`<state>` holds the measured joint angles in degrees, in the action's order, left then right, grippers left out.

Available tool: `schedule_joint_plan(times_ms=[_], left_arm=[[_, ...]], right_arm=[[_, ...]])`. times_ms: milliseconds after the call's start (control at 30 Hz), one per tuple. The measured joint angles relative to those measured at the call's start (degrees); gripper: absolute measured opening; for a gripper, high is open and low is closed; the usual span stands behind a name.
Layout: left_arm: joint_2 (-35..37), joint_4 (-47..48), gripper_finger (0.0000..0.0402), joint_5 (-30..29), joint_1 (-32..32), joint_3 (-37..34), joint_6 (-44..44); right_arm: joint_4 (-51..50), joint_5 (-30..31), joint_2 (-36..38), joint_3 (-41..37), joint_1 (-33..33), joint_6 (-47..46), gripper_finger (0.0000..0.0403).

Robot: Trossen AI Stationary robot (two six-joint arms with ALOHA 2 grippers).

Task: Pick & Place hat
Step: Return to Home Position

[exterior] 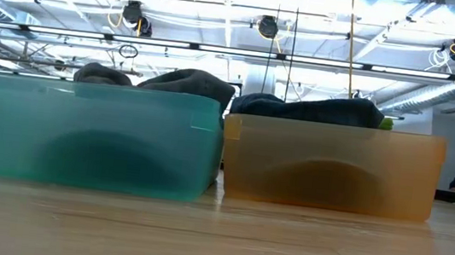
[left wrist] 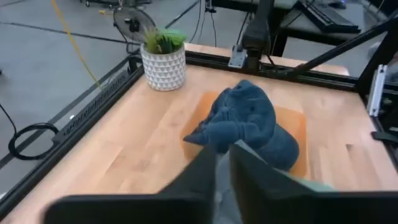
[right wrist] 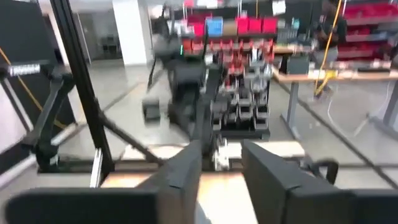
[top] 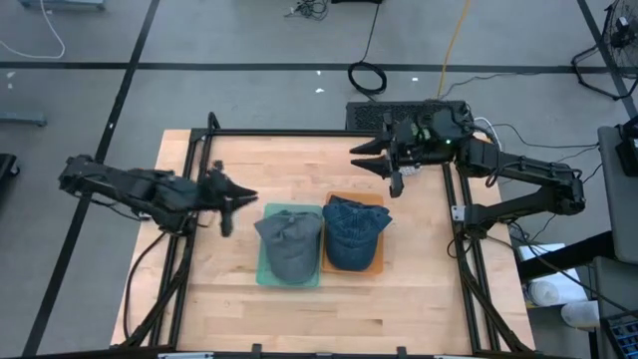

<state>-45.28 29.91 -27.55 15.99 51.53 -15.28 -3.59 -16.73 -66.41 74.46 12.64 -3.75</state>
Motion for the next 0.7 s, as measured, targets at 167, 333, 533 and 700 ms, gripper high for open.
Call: schedule_joint_plan(times_ms=[167,333,533,700], left_arm=[[8.8,5.5,0.0011,-0.3,0.0,0.0,-0.2],[16.0,11.6,0.0010,-2.0,0.0,0.0,0.2],[24.5,16.4,0.0014,-4.9,0.0,0.0,-1.3],[30.5,17.1,0.0009,-5.6,0.0,0.0,-1.3]], right_arm=[[-3.7,-0.9,0.0,0.0,0.0,0.2,0.0012],[-9.6,-1.9,0.4,0.0,0.0,0.4,0.0007],[-14.8,-1.0,4.9,-3.6,0.0,3.4,0.0002],[-9.0,2.7,13.8,-13.6,0.0,1.6,0.0001]])
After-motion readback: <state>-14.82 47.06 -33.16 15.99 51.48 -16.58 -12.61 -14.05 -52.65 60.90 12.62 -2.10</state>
